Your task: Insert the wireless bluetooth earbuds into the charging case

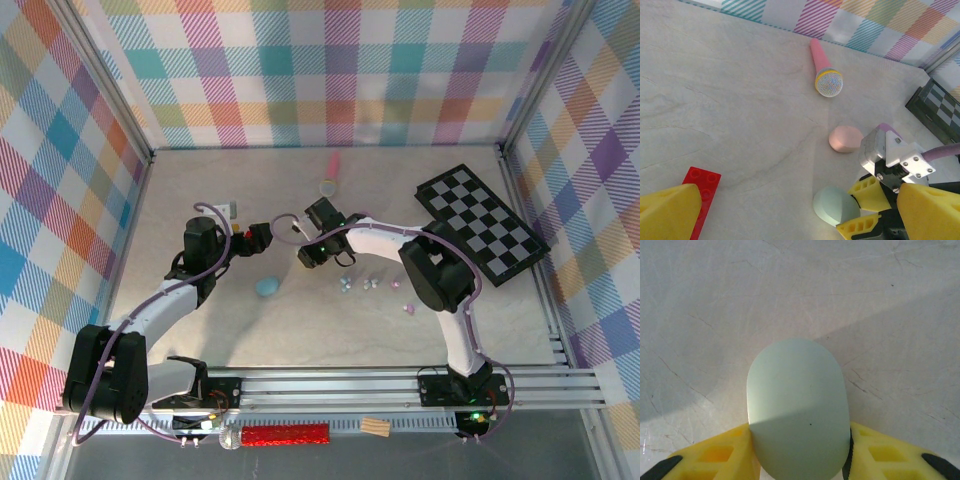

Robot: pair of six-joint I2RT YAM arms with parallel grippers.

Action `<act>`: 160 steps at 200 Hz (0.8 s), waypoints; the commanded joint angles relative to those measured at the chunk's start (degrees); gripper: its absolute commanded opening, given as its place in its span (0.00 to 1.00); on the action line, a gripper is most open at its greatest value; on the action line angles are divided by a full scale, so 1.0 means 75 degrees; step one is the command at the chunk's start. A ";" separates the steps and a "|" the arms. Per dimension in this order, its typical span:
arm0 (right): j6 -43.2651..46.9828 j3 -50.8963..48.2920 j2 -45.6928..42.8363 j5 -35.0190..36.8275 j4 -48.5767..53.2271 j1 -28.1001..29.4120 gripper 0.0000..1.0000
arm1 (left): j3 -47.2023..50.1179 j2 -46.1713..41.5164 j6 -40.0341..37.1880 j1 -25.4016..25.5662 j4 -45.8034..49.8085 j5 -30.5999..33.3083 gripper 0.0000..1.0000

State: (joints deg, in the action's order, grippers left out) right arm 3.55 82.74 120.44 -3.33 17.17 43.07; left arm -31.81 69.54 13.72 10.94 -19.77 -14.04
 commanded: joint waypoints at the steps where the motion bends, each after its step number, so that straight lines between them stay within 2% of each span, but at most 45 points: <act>1: 0.0089 0.0008 -0.0138 0.0069 0.0083 0.0047 0.41 | -0.0036 -0.0071 -0.0107 -0.0123 -0.0141 -0.0140 1.00; 35: 0.0191 -0.0411 -0.0994 0.0035 -0.0024 0.0017 0.41 | -0.0030 -0.0325 -0.0508 -0.0073 -0.0302 -0.0685 1.00; 68: 0.0538 -0.0696 -0.1911 -0.0396 0.0315 -0.0110 0.41 | 0.0048 -0.0626 -0.1652 0.0276 -0.0843 -0.1363 1.00; 106: 0.1044 -0.0732 -0.3034 -0.1016 0.1302 -0.0302 0.41 | 0.0170 -0.0582 -0.2505 0.0581 -0.1832 -0.2844 1.00; 136: 0.1612 -0.0486 -0.3705 -0.1185 0.2328 -0.0326 0.40 | -0.0231 -0.0347 -0.2736 0.1067 -0.1595 -0.3851 1.00; 160: 0.1858 -0.0268 -0.4160 -0.1709 0.2903 -0.0410 0.38 | -0.0329 -0.0343 -0.3132 0.1431 -0.1450 -0.4332 1.00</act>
State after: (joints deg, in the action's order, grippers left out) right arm 13.08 78.15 92.47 -10.63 31.53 40.47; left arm -32.10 66.81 -5.02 19.59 -30.02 -38.57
